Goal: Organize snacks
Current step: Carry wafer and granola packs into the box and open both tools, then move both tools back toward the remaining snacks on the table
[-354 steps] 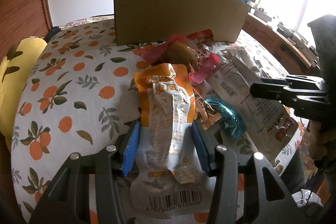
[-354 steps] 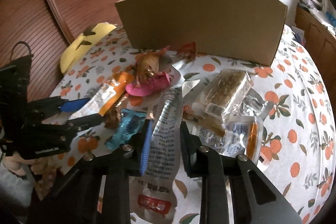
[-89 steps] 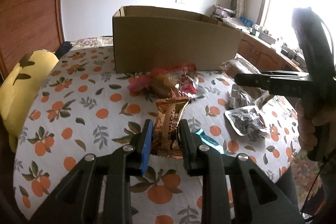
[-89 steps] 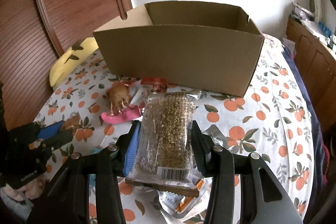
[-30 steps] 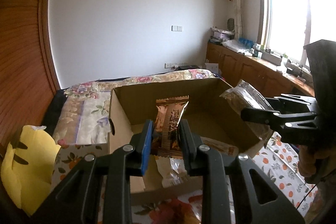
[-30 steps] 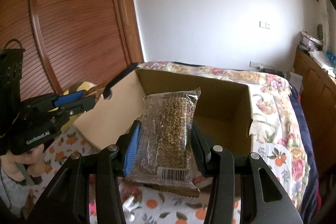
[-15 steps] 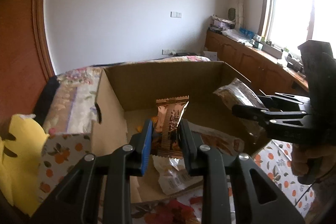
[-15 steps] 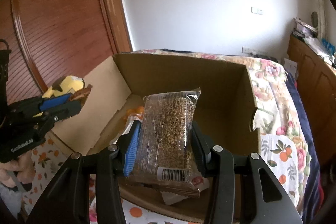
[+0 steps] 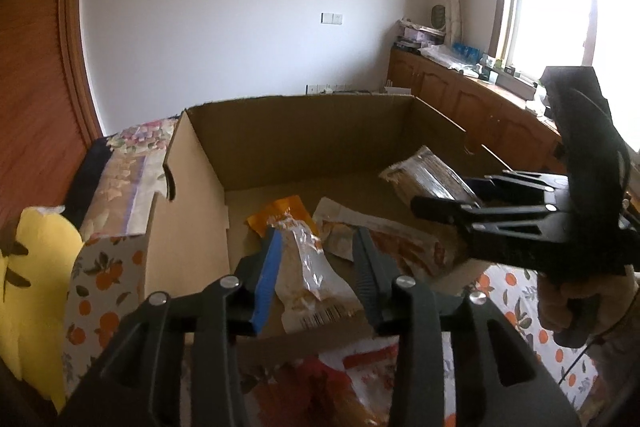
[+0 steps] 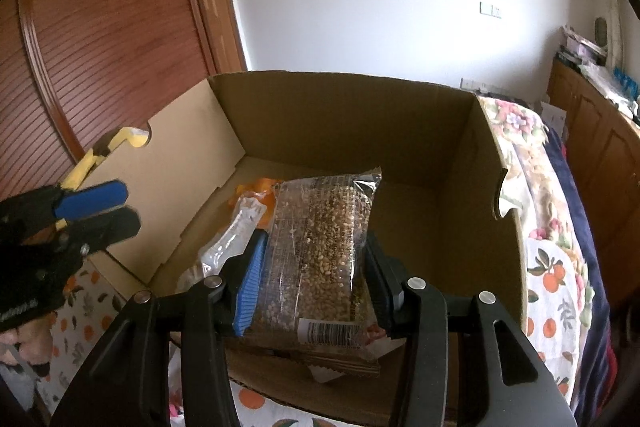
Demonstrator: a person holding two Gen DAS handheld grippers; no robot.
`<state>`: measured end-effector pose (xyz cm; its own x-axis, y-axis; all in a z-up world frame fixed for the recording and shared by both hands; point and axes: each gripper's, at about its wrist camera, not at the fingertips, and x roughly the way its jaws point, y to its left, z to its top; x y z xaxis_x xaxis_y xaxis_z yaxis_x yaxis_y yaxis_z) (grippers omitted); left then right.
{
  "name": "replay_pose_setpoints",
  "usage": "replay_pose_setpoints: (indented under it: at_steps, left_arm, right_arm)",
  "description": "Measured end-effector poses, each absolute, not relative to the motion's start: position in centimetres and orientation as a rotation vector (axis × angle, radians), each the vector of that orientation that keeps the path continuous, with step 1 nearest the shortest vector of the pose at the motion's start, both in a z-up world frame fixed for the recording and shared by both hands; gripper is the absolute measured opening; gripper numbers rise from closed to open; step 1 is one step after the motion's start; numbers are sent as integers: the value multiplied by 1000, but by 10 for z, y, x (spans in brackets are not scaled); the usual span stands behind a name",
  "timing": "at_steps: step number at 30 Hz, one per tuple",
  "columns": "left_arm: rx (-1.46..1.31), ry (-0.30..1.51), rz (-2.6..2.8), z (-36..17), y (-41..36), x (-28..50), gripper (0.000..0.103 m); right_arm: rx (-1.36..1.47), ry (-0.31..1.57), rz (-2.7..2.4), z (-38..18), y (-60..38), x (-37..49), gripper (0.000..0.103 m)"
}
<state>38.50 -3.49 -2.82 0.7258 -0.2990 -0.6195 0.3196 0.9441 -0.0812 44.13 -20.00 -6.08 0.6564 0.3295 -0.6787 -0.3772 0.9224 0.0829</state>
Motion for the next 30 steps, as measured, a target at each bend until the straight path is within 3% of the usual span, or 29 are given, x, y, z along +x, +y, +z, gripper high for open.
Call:
replay_pose_setpoints:
  at_steps: [7,17,30]
  left_arm:
    - [38,658,-365,-18,-35,358,47]
    - [48,641,-344,-18,-28,311,49]
    - [34,710,-322,-65,-17,271,49]
  right_arm:
    - [-52,714,434,-48,-197,427,57]
    - [-47,688,439,-28,-209,355,58]
    - [3,780,360,-89,-246,271,59]
